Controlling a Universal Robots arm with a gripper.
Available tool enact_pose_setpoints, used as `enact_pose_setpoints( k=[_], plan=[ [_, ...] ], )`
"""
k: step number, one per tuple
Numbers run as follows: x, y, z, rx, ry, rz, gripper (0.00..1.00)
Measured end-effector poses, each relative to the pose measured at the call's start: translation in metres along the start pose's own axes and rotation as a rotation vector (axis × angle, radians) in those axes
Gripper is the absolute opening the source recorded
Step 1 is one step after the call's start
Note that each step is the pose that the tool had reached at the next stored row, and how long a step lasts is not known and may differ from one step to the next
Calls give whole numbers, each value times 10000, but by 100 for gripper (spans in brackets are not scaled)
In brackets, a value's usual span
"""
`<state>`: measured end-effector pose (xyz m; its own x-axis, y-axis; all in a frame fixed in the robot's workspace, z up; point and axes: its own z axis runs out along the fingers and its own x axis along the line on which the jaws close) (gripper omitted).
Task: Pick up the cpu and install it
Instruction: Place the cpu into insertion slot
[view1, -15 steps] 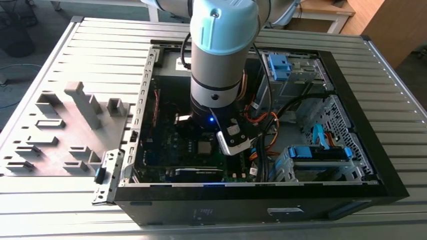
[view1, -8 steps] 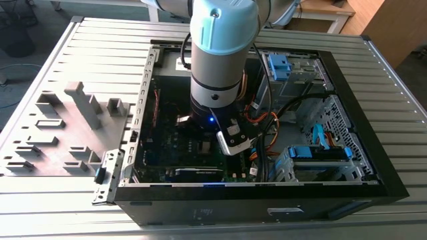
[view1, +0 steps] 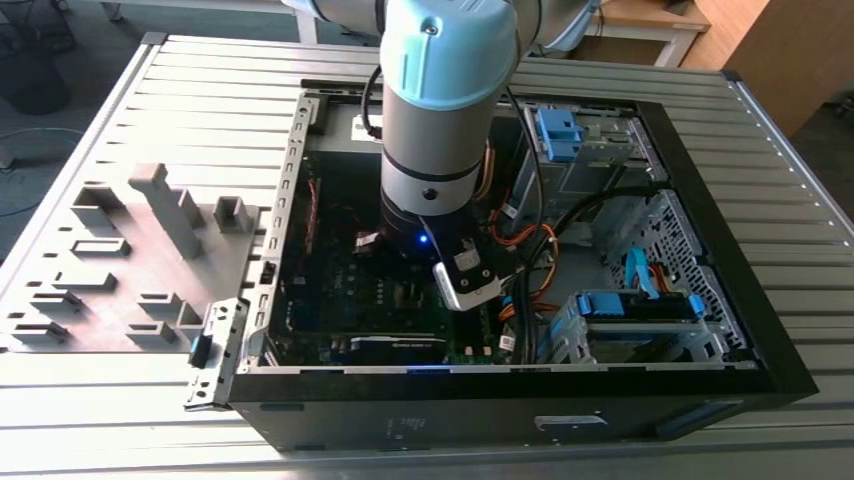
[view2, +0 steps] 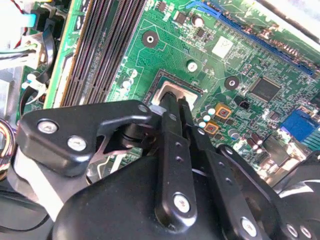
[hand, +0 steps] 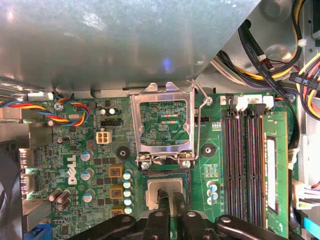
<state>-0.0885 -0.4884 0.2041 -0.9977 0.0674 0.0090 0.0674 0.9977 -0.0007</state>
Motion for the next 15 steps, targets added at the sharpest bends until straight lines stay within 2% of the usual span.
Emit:
enact_pose_setpoints(
  k=[3,4,7,8,9,10,15],
  plan=[
    [0,0,0,-1,0,0,19],
    [0,0,0,-1,0,0,31],
    [0,0,0,-2,0,-1,36],
    [0,0,0,-2,0,-1,42],
    [0,0,0,-1,1,0,42],
    [0,0,1,1,1,-1,49],
    [-1,0,74,-1,0,-1,49]
  ],
)
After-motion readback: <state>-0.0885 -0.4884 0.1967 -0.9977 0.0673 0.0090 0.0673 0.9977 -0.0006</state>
